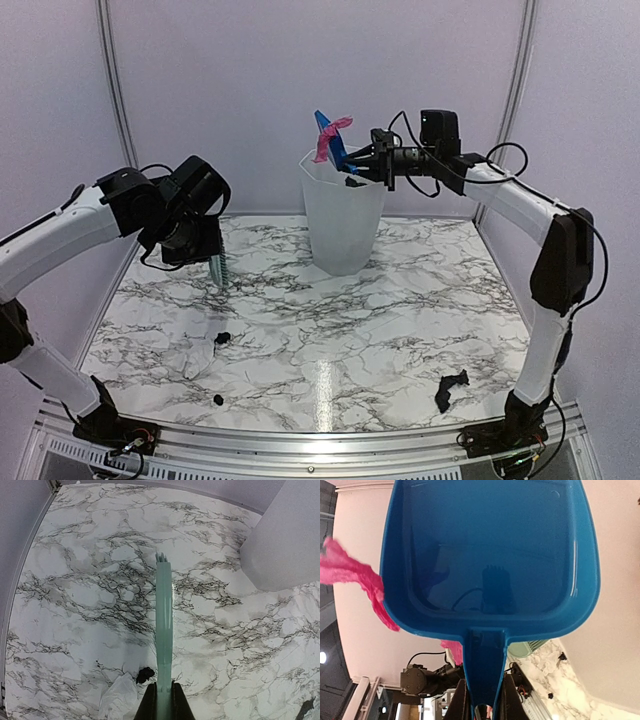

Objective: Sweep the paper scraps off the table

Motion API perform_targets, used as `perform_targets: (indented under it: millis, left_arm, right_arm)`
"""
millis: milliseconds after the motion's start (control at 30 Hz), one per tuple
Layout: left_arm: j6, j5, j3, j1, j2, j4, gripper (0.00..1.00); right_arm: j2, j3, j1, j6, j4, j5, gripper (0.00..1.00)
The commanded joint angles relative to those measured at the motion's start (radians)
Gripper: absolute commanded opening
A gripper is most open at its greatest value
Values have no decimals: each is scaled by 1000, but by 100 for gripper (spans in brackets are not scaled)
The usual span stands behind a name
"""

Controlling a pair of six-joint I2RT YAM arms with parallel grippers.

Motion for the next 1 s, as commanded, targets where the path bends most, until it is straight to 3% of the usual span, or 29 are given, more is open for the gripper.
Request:
perform_targets:
  millis: [0, 300, 600, 800, 967]
  left_arm:
    - [20, 22, 46, 4, 8, 2, 0]
    - [36, 120, 166, -1, 66, 36, 0]
    - [53, 223, 371, -30, 179, 77, 0]
    - [73, 251, 390, -34, 165, 102, 0]
    - [167, 337, 369, -62, 150, 118, 0]
  right_arm:
    - [-69, -63, -8, 283, 319, -48, 0]
    - [-30, 71, -20, 65, -30, 65, 0]
    - [151, 472, -21, -159, -338, 128, 0]
    - [101, 486, -22, -300, -373, 130, 0]
    - [1, 470, -22, -515, -527, 266, 0]
